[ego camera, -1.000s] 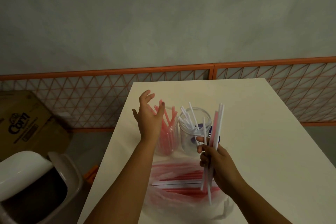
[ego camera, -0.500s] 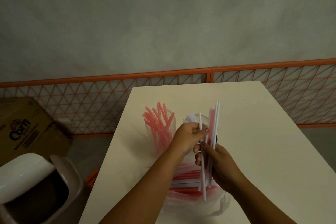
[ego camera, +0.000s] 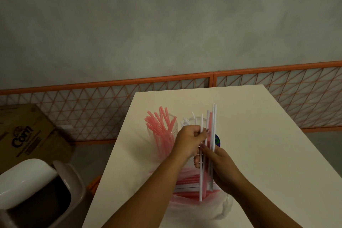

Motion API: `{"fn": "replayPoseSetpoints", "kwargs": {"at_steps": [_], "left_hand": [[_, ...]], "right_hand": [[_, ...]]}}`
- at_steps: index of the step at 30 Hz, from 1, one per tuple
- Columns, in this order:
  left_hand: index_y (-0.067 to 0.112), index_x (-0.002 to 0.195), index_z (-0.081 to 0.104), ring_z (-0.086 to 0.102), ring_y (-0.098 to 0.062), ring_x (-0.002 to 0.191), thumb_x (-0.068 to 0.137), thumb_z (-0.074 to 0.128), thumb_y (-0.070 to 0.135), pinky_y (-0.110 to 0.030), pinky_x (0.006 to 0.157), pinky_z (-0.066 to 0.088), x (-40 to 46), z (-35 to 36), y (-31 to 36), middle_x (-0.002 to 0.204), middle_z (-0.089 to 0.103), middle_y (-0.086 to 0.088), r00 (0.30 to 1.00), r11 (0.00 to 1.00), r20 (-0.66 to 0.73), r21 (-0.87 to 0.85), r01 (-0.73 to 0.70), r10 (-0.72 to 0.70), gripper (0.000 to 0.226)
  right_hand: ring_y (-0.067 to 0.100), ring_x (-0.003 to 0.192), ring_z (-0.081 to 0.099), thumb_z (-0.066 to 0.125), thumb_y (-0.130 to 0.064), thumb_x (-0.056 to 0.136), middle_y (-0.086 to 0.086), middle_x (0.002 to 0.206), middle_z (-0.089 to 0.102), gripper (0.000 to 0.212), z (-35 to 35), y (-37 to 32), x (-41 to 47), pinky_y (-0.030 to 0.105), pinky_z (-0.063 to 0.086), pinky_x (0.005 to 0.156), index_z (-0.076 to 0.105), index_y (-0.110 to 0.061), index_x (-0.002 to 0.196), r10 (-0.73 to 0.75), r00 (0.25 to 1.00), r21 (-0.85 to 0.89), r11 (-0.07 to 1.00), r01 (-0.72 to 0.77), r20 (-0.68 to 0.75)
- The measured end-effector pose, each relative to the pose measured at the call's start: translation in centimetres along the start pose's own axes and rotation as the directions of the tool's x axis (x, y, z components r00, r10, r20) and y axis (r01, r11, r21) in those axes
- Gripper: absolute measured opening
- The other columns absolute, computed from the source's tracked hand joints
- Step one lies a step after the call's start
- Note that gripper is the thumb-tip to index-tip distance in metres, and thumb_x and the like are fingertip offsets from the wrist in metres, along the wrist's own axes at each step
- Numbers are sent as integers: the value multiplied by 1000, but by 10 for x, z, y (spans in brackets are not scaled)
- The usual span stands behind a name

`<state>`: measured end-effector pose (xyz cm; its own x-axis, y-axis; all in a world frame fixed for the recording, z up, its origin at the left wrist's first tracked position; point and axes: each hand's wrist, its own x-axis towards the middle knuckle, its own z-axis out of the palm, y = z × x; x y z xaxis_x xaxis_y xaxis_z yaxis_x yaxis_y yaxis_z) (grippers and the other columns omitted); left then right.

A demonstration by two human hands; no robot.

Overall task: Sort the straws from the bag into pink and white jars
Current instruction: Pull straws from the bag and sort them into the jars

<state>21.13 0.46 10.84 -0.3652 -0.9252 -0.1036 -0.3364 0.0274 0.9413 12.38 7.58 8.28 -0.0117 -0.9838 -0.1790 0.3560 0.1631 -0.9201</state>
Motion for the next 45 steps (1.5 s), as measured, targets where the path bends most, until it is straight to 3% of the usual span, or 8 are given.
{"fn": "replayPoseSetpoints", "kwargs": {"at_steps": [4,7,16,23,29,33,38,45], "left_hand": [[2,89,69,62,-35,58,90,59,22,-41,59,54,3,-3,4,79,67,-25,997,998,-70,-36,-46,44,22],[4,88,68,69,-22,77,93,53,15,-33,74,57,8,-8,13,87,71,-14,983,987,-161,-122,-108,87,19],[14,81,52,43,-4,43,100,37,15,-17,45,44,10,-24,44,59,47,1,928,872,-361,-421,-251,93,24],[13,94,52,61,-11,67,80,65,45,-21,61,52,-9,20,28,71,56,4,991,995,-94,5,-97,97,37],[10,92,48,58,-16,79,87,63,22,-11,63,45,-1,28,20,86,56,-2,971,952,-132,259,-161,200,20],[12,90,47,64,-26,81,94,49,18,-31,72,54,7,23,19,87,59,-11,987,983,-125,166,-80,101,7],[10,94,49,50,-1,46,98,43,16,-9,40,37,21,4,31,68,56,-1,987,984,-160,-172,-44,16,10],[11,95,52,61,-14,69,80,71,33,-17,60,49,20,16,26,79,60,2,992,983,-107,178,-50,70,33]], "right_hand": [[16,63,65,37,-16,99,7,72,69,31,-3,0,1,24,56,62,62,2,100,-11,1000,18,1000,11,20],[19,67,65,37,-15,98,10,77,68,30,-5,1,1,28,55,66,64,-2,102,-22,998,39,999,20,54],[13,46,43,36,-16,99,4,57,47,29,-11,8,0,25,44,50,61,-3,89,-63,991,-54,997,57,-119],[11,50,36,37,-14,99,2,58,41,25,0,2,3,24,36,48,55,-7,83,-96,976,-118,990,74,-194],[11,53,36,38,-14,99,6,64,43,20,-3,4,3,23,36,49,56,-5,99,-106,975,-176,982,71,-195],[10,52,38,41,-17,98,3,64,45,18,-5,6,2,23,39,50,54,-10,88,-107,974,-212,975,64,-198],[11,50,37,42,-12,97,3,62,43,18,-5,12,1,23,37,47,58,-6,92,-102,976,-240,969,54,-191],[5,49,43,39,-15,99,-1,65,51,19,-1,10,8,19,37,49,57,-16,102,-165,957,-333,940,80,-237]]}}
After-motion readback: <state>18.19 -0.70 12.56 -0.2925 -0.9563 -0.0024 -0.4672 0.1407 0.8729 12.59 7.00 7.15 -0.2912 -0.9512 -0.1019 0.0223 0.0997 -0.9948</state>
